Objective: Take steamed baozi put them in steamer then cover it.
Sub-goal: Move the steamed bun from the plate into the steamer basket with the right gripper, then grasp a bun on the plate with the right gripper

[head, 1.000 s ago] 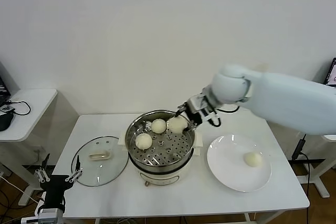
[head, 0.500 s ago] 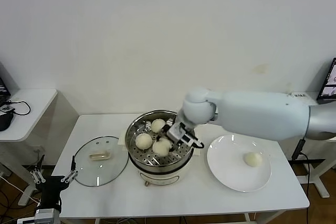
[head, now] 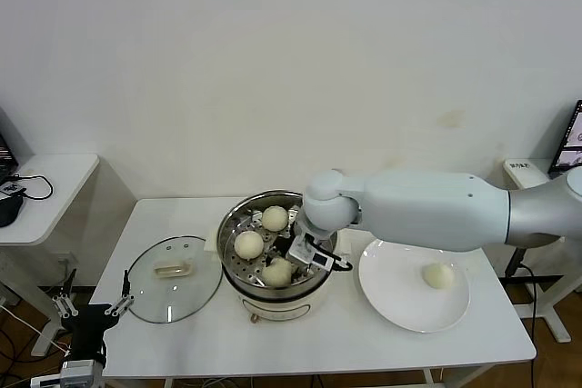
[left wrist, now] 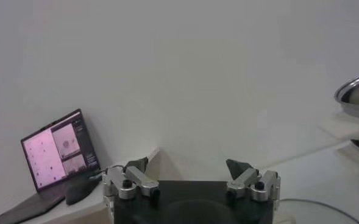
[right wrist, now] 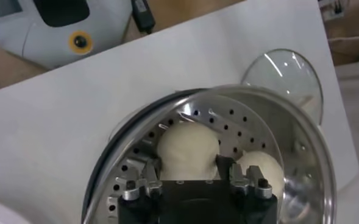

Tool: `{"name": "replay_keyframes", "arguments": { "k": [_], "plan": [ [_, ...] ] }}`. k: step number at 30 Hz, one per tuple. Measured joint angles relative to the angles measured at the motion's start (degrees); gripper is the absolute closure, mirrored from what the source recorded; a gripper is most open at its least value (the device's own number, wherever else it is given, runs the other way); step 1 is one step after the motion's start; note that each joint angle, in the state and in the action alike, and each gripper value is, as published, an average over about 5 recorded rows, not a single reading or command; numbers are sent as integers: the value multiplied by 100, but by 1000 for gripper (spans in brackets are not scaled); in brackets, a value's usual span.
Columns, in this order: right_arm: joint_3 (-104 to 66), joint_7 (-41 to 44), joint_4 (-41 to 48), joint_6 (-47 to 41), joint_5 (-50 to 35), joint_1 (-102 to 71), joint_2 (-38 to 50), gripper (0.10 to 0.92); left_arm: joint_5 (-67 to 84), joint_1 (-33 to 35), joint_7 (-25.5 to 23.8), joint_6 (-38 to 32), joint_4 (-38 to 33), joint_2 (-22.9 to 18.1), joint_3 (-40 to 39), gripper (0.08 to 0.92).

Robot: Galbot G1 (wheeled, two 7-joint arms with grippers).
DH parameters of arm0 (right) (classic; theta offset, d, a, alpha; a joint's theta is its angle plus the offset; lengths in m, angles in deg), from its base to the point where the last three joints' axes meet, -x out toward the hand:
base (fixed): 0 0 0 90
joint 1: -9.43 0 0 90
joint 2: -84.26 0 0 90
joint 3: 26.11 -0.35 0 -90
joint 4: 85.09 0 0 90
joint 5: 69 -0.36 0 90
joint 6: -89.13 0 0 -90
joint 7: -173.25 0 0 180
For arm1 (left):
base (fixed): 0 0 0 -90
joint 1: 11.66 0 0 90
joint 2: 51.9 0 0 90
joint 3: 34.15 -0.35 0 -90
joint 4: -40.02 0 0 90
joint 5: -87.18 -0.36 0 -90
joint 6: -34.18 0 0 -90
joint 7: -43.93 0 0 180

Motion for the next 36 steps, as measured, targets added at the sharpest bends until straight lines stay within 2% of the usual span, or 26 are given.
{"name": "replay_keyframes", "arguments": {
  "k": [3, 6, 15, 22, 36],
  "plan": [
    [-14, -26, 16, 64, 22, 32, 19, 253, -2, 1, 0, 0, -8, -1, 0, 177],
    [-60, -38, 21, 107, 41, 101, 66, 211, -2, 5, 0, -1, -20, 6, 6, 177],
    [-324, 9, 113, 10, -112, 398, 390, 202, 0, 1, 4, -12, -51, 50, 23, 177],
    [-640, 117, 245, -568, -413, 545, 891, 202, -1, -4, 5, -13, -93, 103, -27, 177],
    [-1078, 390, -23, -1965, -651, 138, 2716, 203, -5, -88, 5, -15, -63, 192, -175, 177]
  ]
}}
